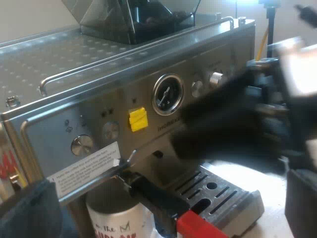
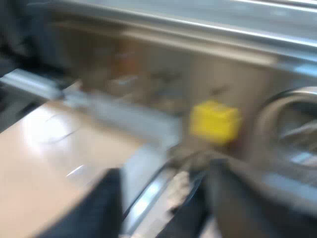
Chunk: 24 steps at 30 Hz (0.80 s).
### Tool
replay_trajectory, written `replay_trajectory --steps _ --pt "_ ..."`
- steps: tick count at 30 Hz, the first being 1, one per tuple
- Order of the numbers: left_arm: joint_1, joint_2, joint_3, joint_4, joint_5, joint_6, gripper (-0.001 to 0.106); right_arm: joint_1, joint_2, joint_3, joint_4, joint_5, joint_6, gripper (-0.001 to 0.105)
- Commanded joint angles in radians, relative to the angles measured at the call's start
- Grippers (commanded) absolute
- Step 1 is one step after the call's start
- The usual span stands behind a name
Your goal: Place mug into machine
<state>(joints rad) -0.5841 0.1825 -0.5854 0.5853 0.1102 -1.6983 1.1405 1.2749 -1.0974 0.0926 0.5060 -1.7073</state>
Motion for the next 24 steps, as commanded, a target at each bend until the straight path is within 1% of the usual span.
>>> replay_trajectory --steps 1,4,6,7,9,11,15,18,20,21,24 --pt "-0.005 -0.005 -0.027 0.031 -0.001 -0.013 0.093 0.036 -0.045 -0.011 0.093 -0.019 0.009 0.069" --pt "-0.005 -0.008 -0.070 0.152 -0.001 -0.013 0.093 0.085 -0.094 -0.011 0.227 -0.028 0.043 0.069" --pt "-0.005 -0.008 -0.108 0.272 -0.001 -0.013 0.093 0.124 -0.121 -0.011 0.325 -0.047 0.069 0.069" --pt "-0.005 -0.008 -0.113 0.289 -0.001 -0.013 0.093 0.135 -0.127 -0.011 0.351 -0.047 0.075 0.069" --pt "-0.005 -0.008 -0.136 0.371 -0.001 -0.013 0.093 0.178 -0.141 -0.011 0.437 -0.046 0.106 0.069" --pt "-0.005 -0.008 -0.143 0.412 -0.001 -0.013 0.093 0.206 -0.141 -0.010 0.481 -0.046 0.119 0.069" --pt "-0.005 -0.008 -0.142 0.465 0.001 -0.013 0.093 0.243 -0.141 -0.010 0.563 -0.046 0.121 0.069" --pt "-0.005 -0.008 -0.142 0.485 0.009 -0.013 0.093 0.249 -0.141 -0.003 0.593 -0.046 0.150 0.069" --pt "-0.005 -0.008 -0.142 0.503 0.034 -0.013 0.093 0.249 -0.141 0.019 0.593 -0.046 0.172 0.069" --pt "-0.005 -0.008 -0.142 0.511 0.046 -0.013 0.093 0.249 -0.141 0.034 0.593 -0.046 0.172 0.069" --pt "-0.005 -0.008 -0.140 0.513 0.044 -0.013 0.093 0.249 -0.141 0.070 0.593 -0.024 0.190 0.069"
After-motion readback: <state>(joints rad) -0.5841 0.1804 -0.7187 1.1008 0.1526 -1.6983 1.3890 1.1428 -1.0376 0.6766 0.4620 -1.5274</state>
